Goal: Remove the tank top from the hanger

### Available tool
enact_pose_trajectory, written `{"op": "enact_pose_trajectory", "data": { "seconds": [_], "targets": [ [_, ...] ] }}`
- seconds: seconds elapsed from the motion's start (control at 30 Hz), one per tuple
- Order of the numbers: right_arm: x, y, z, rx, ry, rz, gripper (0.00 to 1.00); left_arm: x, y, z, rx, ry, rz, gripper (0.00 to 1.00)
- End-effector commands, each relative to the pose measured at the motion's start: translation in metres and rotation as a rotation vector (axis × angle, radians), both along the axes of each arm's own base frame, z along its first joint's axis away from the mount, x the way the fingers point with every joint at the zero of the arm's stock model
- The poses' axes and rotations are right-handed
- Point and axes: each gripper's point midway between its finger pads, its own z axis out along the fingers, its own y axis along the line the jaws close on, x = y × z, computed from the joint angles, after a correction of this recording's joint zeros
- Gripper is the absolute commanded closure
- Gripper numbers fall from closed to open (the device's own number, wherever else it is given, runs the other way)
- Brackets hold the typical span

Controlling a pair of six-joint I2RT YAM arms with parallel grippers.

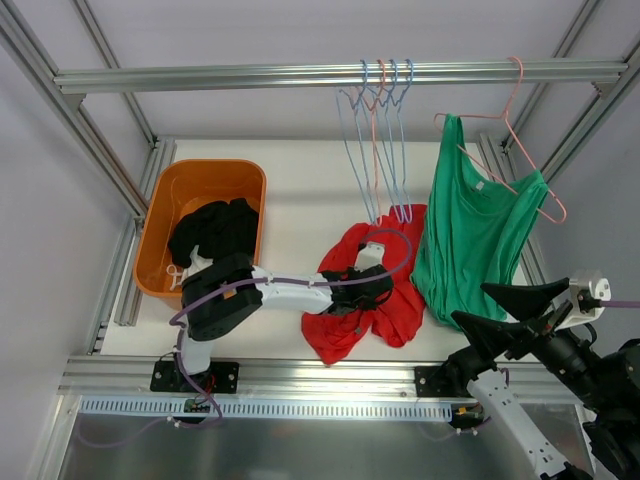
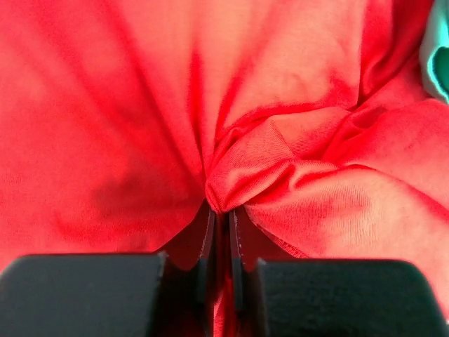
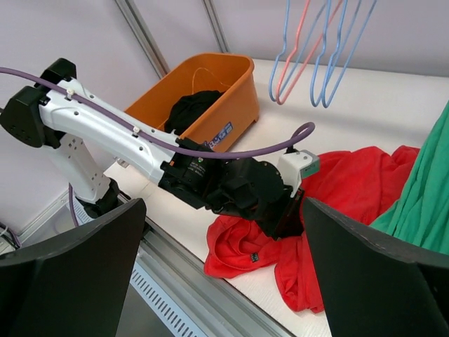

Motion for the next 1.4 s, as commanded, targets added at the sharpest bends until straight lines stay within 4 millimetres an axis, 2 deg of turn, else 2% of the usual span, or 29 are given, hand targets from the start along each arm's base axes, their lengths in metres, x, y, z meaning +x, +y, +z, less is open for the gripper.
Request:
{"op": "enact_pose_trajectory", "data": {
  "seconds": [0.0,0.03,0.1,0.13,0.2,0.23,0.3,0.33,0.4,0.43,0.5,0.53,0.6,0.63,0.7,0.73,0.8,0.83,0.87,0.9,1.07,1.13,1.17,1.27,1.37],
  "targets": [
    [-0.016,-0.001,0.016,0.047,-0.052,0.027,0.0,-0.025,0.084,-0.052,0.232,0.095,0.128,1.0],
    [-0.017,-0.001,0.015,0.048,-0.053,0.029,0.0,-0.029,0.099,-0.042,0.228,0.089,0.151,1.0],
    [-0.016,0.0,0.013,0.043,-0.05,0.033,0.0,-0.027,0.114,-0.025,0.203,0.048,0.213,1.0],
    [-0.016,0.0,0.011,0.041,-0.046,0.035,0.0,-0.029,0.129,-0.002,0.18,0.021,0.239,1.0],
    [-0.015,0.001,0.007,0.038,-0.039,0.038,0.0,-0.024,0.147,0.032,0.143,-0.076,0.316,1.0],
    [-0.014,0.002,0.006,0.036,-0.037,0.039,0.01,-0.026,0.163,0.064,0.096,-0.108,0.366,1.0],
    [-0.014,0.0,0.004,0.036,-0.041,0.031,0.0,-0.02,0.177,0.102,0.038,-0.187,0.391,1.0],
    [-0.014,0.0,0.004,0.036,-0.043,0.028,0.0,-0.018,0.181,0.138,-0.062,-0.223,0.404,1.0],
    [-0.014,-0.002,0.004,0.041,-0.052,0.019,0.01,-0.015,0.194,0.174,-0.084,-0.29,0.382,1.0],
    [-0.015,-0.002,0.005,0.043,-0.055,0.021,0.01,-0.009,0.2,0.214,-0.135,-0.355,0.381,1.0],
    [-0.015,-0.001,0.007,0.048,-0.053,0.023,0.0,-0.004,0.209,0.249,-0.149,-0.405,0.375,1.0],
    [-0.014,-0.001,0.007,0.049,-0.055,0.024,0.0,0.001,0.215,0.286,-0.178,-0.46,0.373,1.0],
    [-0.014,0.0,0.009,0.056,-0.054,0.029,0.0,0.005,0.219,0.32,-0.192,-0.508,0.362,1.0],
    [-0.015,0.001,0.01,0.059,-0.055,0.034,0.01,0.007,0.223,0.354,-0.205,-0.561,0.353,1.0],
    [-0.014,0.001,0.01,0.06,-0.055,0.03,0.01,0.011,0.23,0.388,-0.207,-0.618,0.359,1.0],
    [-0.013,0.0,0.01,0.059,-0.056,0.026,0.01,0.013,0.236,0.421,-0.219,-0.667,0.362,1.0],
    [-0.011,0.0,0.01,0.057,-0.052,0.02,0.0,0.017,0.25,0.457,-0.206,-0.733,0.403,1.0],
    [-0.01,0.001,0.01,0.055,-0.05,0.02,0.0,0.019,0.258,0.493,-0.245,-0.774,0.438,1.0],
    [-0.008,0.001,0.008,0.051,-0.041,0.018,0.01,0.022,0.272,0.511,-0.189,-0.821,0.464,1.0],
    [-0.006,0.001,0.007,0.049,-0.038,0.014,0.0,0.024,0.282,0.544,-0.192,-0.867,0.478,1.0],
    [-0.002,0.003,0.003,0.044,-0.024,0.015,0.0,0.032,0.33,0.618,-0.159,-1.013,0.613,1.0],
    [-0.001,0.005,0.001,0.042,-0.016,0.023,0.01,0.034,0.349,0.628,-0.07,-1.067,0.656,1.0],
    [0.0,0.006,-0.001,0.039,-0.009,0.027,0.01,0.032,0.356,0.641,-0.123,-1.106,0.706,1.0],
    [0.002,0.008,-0.004,0.034,0.001,0.033,0.0,0.034,0.367,0.639,-0.071,-1.133,0.726,1.0],
    [0.004,0.009,-0.005,0.036,0.004,0.033,0.0,0.043,0.371,0.633,-0.017,-1.139,0.748,1.0]
  ]
}}
